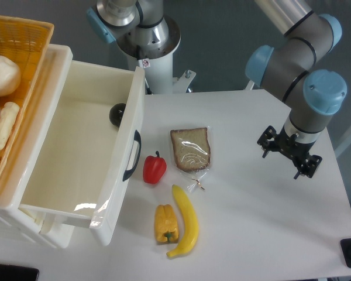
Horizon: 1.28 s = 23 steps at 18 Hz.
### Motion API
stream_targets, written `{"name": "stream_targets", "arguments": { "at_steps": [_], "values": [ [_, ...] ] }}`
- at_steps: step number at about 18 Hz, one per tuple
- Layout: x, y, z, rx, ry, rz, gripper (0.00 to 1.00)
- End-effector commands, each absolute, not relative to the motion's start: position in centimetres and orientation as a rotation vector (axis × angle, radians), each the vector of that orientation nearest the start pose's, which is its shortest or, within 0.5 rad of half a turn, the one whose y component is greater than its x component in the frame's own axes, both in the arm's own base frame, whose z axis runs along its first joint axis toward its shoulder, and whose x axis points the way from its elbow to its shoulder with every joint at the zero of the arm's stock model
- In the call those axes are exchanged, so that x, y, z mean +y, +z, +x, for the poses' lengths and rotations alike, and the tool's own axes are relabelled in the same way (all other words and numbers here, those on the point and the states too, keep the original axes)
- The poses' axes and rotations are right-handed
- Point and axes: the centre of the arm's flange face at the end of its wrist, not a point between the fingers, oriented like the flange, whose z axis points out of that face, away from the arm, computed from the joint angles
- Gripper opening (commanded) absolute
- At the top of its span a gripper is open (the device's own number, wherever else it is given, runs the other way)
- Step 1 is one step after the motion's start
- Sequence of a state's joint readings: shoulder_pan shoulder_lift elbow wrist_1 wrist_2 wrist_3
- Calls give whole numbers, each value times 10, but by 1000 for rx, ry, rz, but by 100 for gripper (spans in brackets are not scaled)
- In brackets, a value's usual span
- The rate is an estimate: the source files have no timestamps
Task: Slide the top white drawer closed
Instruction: 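Move the gripper from its raised pose toward the open white drawer front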
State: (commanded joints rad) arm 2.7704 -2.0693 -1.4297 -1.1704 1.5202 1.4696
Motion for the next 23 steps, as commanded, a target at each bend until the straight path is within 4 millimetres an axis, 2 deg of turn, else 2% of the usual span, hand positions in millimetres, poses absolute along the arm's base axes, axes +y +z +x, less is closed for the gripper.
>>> {"name": "stream_targets", "arguments": {
  "at_steps": [5,7,11,13,16,21,22,23],
  "values": [
    [373,303,-574,385,34,-3053,100],
    [374,292,-561,364,-7,-3061,100],
    [384,287,-543,344,-34,-3036,100],
    [384,302,-528,276,-40,-2991,100],
    [385,303,-510,189,-68,-2993,100],
    [414,312,-475,56,-118,-2947,100],
    [422,312,-469,20,-139,-2932,98],
    [430,312,-460,-23,-168,-2921,85]
  ]
}}
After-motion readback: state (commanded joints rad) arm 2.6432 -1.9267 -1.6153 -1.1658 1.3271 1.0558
